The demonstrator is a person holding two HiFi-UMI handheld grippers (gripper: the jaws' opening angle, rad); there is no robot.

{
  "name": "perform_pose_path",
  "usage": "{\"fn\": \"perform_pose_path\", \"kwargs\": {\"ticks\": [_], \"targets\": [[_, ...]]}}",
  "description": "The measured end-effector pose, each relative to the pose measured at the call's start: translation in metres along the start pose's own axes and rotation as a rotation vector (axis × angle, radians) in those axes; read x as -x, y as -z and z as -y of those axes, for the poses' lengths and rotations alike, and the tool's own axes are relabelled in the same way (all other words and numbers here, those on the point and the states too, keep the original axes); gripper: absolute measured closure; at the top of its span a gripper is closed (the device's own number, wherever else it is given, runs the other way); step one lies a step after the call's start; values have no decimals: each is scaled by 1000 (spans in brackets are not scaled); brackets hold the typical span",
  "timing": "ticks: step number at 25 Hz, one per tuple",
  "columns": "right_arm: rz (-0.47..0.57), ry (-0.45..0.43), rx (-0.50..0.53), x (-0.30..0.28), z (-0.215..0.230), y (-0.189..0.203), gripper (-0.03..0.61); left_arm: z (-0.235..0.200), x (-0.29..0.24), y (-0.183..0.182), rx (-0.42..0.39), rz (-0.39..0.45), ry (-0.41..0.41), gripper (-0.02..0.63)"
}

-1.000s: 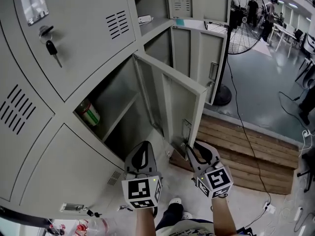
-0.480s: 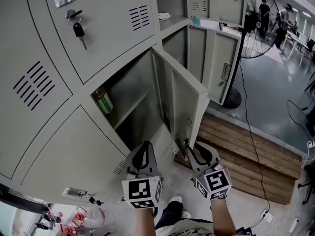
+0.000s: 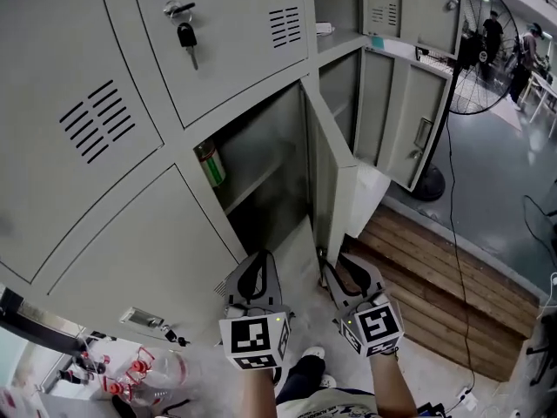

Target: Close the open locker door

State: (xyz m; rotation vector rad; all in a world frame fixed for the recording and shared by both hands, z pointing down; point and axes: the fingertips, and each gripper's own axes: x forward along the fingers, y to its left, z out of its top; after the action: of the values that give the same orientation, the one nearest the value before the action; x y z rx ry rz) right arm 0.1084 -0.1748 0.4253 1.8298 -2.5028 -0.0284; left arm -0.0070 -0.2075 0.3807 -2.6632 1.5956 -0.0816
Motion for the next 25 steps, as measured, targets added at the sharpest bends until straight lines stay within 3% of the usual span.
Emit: {"fn": "perform_pose_path", "kwargs": {"ticks": [11,25], "targets": [[19,-80,4,-19,-32,-2,480,-36,30,4,2,-11,-122,606],[28,-163,14,-54,-68,-5,494,-68,54,6,6,-8,-206,606]]}}
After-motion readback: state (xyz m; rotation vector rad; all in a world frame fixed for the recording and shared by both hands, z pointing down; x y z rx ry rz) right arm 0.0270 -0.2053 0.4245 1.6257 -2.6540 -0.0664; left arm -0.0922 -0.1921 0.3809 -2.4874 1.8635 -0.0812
